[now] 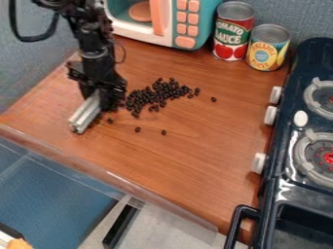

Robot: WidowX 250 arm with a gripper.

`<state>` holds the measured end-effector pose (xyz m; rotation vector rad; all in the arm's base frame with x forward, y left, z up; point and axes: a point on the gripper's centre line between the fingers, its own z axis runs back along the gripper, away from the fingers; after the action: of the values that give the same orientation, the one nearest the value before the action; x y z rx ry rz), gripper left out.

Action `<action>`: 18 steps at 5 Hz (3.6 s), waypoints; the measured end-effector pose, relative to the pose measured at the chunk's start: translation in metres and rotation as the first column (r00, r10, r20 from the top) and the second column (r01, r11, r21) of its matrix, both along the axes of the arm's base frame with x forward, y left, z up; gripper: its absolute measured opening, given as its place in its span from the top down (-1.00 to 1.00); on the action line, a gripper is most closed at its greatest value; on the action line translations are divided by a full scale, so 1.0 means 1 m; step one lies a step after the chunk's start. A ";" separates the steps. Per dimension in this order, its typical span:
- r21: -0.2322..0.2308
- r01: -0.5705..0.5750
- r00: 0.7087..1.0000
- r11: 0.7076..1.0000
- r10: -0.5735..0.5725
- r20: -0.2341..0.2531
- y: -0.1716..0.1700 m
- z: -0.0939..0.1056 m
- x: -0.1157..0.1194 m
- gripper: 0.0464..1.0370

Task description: Sweep into pile

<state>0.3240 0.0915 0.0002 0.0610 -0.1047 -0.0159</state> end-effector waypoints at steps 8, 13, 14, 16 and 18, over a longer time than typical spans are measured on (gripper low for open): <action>-0.109 -0.026 0.999 0.994 0.029 0.028 -0.002 0.044 -0.018 0.33; 0.101 -0.086 0.996 0.991 0.084 0.023 0.131 0.024 0.042 0.33; 0.140 -0.072 0.997 0.988 0.069 0.025 0.132 0.018 0.047 0.33; 0.153 -0.034 0.999 0.988 0.030 0.028 0.103 0.010 0.057 0.33; 0.102 0.047 0.998 0.994 -0.050 0.025 0.042 0.008 0.070 0.33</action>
<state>0.3943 0.1331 0.0080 0.1600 -0.1332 -0.0685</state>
